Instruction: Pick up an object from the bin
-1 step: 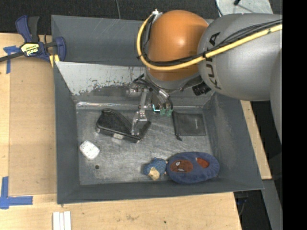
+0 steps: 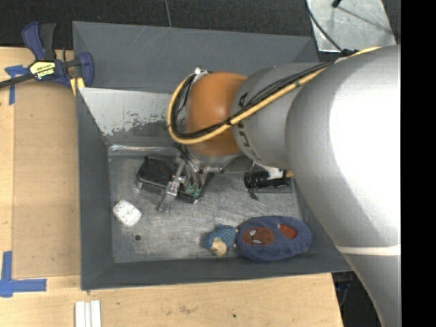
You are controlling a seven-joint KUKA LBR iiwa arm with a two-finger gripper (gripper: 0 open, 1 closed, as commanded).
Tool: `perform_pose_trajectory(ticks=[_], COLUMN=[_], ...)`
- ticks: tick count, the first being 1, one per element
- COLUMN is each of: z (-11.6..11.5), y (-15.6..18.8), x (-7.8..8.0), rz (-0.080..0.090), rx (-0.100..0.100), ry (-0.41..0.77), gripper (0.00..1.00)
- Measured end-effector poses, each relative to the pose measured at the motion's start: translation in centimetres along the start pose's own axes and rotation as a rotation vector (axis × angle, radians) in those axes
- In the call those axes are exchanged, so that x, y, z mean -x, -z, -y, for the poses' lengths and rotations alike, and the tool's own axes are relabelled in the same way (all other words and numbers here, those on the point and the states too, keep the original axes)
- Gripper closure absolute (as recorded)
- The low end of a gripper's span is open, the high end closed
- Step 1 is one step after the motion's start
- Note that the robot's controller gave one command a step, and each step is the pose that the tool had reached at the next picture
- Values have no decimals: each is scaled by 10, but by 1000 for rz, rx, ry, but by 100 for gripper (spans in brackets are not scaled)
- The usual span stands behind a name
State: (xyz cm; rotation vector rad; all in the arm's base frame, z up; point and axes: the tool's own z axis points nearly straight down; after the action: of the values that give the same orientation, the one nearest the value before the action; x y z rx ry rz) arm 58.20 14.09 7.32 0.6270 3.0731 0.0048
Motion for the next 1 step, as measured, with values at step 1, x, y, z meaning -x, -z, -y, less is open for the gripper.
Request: perform_pose_trajectory(ticks=[1], z=[3], y=[29], x=[-4], rz=[1], rx=[-1], ry=[-22], gripper=[0])
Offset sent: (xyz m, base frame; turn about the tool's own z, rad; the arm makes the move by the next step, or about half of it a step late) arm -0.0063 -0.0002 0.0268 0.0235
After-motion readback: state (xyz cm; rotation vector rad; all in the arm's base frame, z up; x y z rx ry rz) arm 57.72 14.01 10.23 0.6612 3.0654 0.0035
